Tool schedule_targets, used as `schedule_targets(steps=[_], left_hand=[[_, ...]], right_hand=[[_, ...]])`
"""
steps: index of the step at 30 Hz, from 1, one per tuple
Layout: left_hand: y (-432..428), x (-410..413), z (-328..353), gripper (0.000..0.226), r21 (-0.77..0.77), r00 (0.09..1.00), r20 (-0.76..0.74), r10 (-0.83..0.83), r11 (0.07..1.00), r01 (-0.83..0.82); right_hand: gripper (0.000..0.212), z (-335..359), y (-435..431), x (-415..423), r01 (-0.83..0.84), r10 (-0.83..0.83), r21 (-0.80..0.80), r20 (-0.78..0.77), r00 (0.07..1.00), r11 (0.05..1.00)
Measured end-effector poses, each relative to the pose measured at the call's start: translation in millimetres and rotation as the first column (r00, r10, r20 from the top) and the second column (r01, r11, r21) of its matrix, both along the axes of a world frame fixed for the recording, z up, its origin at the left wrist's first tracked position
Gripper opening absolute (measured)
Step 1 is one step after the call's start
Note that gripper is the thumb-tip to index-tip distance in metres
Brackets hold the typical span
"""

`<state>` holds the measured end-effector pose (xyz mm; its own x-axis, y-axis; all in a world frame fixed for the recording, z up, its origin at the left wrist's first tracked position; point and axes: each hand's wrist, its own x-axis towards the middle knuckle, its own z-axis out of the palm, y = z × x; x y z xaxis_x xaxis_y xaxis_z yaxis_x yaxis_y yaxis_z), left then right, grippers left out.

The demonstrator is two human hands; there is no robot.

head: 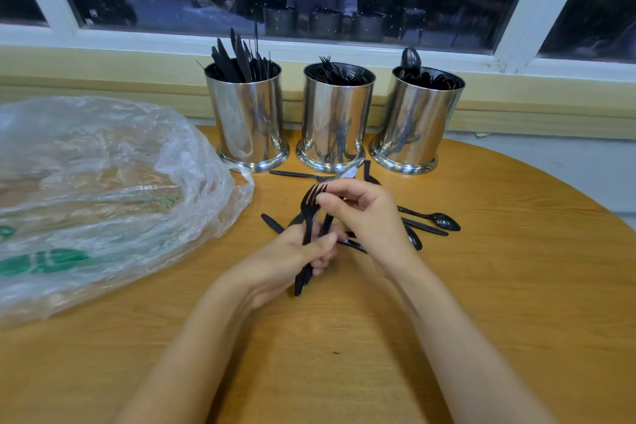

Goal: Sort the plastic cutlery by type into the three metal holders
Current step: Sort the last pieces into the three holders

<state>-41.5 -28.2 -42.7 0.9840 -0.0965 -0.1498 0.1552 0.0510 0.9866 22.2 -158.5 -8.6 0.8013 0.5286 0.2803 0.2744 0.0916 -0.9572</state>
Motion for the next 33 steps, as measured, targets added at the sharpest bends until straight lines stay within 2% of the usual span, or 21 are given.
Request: schedule_targets(steps=[2, 3, 5, 7, 9, 11, 13, 16, 18, 22, 27, 29, 31, 33], left_hand=[[0, 1, 1, 0.025, 0.005, 0.993, 0.000, 0.115, 0.993, -0.115], [2, 2, 2, 0.027, -0.039, 0.980, -0.009, 0.201, 0.979, -0.201], [8, 3, 4, 0.027, -0.213, 0.920, -0.071, 0.386, 0.895, -0.392], [18, 5, 3, 0.025, -0.364, 0.850, -0.141, 0.508, 0.771, -0.522], [25, 6, 3, 0.025, -0.427, 0.806, -0.169, 0.568, 0.695, -0.579], [26, 6, 3, 0.025, -0.457, 0.792, -0.183, 0.583, 0.663, -0.593], [26, 6, 3, 0.025, -0.464, 0.792, -0.188, 0.580, 0.659, -0.592], [25, 7, 2, 0.025, -0.444, 0.795, -0.177, 0.580, 0.674, -0.590], [23, 7, 3, 0.025, -0.420, 0.797, -0.174, 0.579, 0.688, -0.592], [20, 6, 4, 0.025, -0.398, 0.810, -0.182, 0.557, 0.711, -0.579], [19, 5, 4, 0.024, -0.375, 0.808, -0.178, 0.562, 0.721, -0.583], [19, 5, 5, 0.023, -0.369, 0.807, -0.178, 0.563, 0.722, -0.585], [19, 4, 5, 0.024, -0.375, 0.809, -0.178, 0.560, 0.722, -0.582], [19, 4, 5, 0.025, -0.375, 0.812, -0.172, 0.558, 0.725, -0.578]], right_hand=[[0.024, 2, -6, 6, 0.037, -0.038, 0.013, 0.035, 0.999, 0.999], [0.025, 2, -11, 10, 0.093, -0.094, 0.013, 0.050, 0.994, 0.996], [0.017, -4, -20, 21, 0.233, -0.217, -0.136, 0.117, 0.969, 0.963], [0.009, -15, -25, 29, 0.283, -0.213, -0.438, 0.202, 0.956, 0.853], [0.004, -28, -23, 30, 0.280, -0.148, -0.646, 0.252, 0.956, 0.710], [0.006, -34, -18, 26, 0.325, -0.087, -0.748, 0.340, 0.936, 0.578], [0.017, -36, -14, 24, 0.365, -0.053, -0.771, 0.398, 0.916, 0.522], [0.034, -41, -11, 25, 0.404, 0.000, -0.744, 0.477, 0.879, 0.531], [0.038, -45, -7, 23, 0.400, 0.055, -0.734, 0.509, 0.859, 0.549], [0.031, -51, -3, 19, 0.416, 0.096, -0.691, 0.573, 0.814, 0.591], [0.031, -54, -7, 23, 0.479, 0.037, -0.582, 0.659, 0.751, 0.657], [0.030, -47, -10, 24, 0.525, -0.047, -0.434, 0.737, 0.675, 0.732], [0.023, -33, -12, 23, 0.544, -0.227, -0.210, 0.745, 0.627, 0.812], [0.016, -17, -14, 17, 0.518, -0.438, 0.035, 0.586, 0.682, 0.855]])
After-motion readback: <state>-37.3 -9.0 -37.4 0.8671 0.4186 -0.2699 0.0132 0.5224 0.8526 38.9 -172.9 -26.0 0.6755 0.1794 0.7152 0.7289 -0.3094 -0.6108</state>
